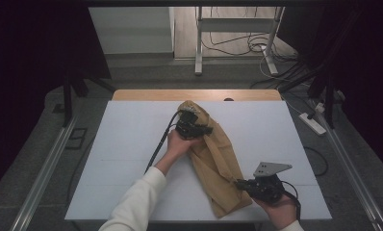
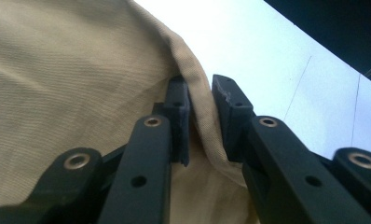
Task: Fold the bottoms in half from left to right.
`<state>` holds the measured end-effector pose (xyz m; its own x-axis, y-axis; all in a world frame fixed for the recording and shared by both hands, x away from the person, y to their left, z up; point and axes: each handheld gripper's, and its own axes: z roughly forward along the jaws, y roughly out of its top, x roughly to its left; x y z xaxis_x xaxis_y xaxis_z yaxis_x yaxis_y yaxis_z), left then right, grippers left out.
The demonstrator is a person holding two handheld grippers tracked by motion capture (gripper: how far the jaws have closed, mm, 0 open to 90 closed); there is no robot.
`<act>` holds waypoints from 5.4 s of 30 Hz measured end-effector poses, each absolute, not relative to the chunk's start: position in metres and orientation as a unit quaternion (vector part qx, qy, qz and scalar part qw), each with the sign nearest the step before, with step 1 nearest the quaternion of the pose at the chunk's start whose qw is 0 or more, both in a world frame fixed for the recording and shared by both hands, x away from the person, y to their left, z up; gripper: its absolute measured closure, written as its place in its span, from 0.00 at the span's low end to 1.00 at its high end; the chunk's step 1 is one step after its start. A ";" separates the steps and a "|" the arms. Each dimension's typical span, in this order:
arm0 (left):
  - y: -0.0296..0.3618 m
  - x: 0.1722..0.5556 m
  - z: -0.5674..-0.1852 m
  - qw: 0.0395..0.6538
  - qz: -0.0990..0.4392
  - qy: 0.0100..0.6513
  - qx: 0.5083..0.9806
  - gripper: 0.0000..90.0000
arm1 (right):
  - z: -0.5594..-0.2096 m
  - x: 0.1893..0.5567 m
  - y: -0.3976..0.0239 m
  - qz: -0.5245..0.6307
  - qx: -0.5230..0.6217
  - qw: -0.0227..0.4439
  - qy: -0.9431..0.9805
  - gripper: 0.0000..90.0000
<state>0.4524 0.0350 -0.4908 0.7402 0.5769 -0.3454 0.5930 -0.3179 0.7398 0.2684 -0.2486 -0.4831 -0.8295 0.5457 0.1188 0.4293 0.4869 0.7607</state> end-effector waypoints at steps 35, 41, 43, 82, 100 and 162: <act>0.110 0.369 -0.475 0.420 0.060 0.346 0.837 0.39 | -0.498 0.309 -0.243 0.382 0.319 0.104 0.861 0.48; 0.125 0.355 -0.482 0.421 0.057 0.357 0.832 0.37 | -0.501 0.315 -0.241 0.376 0.315 0.102 0.865 0.46; 0.129 0.352 -0.485 0.419 0.056 0.361 0.832 0.36 | -0.502 0.318 -0.240 0.375 0.317 0.102 0.865 0.46; 0.147 0.336 -0.502 0.413 0.065 0.378 0.826 0.31 | -0.518 0.420 -0.196 0.357 0.346 0.125 0.859 0.55; 0.151 0.336 -0.502 0.413 0.063 0.378 0.826 0.31 | -0.514 0.421 -0.194 0.351 0.328 0.132 0.867 0.97; 0.163 0.336 -0.500 0.411 0.083 0.389 0.821 0.30 | -0.497 0.353 -0.151 0.362 0.244 0.073 0.897 0.36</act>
